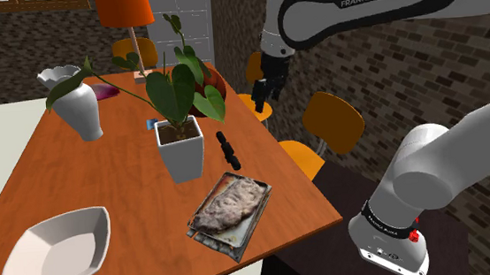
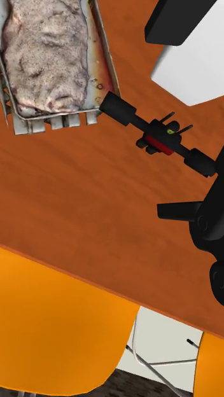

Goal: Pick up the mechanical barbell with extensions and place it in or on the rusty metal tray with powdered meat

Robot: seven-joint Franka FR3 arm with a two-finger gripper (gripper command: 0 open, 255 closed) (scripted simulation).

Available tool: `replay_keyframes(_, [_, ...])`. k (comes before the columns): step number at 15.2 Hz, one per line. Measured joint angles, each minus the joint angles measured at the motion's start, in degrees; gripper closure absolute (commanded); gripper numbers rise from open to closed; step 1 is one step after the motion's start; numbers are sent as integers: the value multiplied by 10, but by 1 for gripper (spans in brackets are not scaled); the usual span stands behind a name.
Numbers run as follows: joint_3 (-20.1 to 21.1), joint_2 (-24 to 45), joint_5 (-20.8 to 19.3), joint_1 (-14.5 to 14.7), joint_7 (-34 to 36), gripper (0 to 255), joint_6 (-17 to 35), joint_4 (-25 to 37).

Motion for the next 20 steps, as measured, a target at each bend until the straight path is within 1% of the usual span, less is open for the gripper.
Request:
replay_keyframes(3, [18, 53, 2, 2, 28, 0, 43, 2])
replay_keyframes(8, [43, 156, -4, 4, 76, 0, 109, 24])
replay_keyframes(14, [63, 288, -29, 7, 135, 0, 176, 71])
replay_keyframes(15, [64, 303, -32, 8, 143, 0, 183, 77])
replay_keyframes(20, [64, 336, -41, 9, 152, 0, 220, 71])
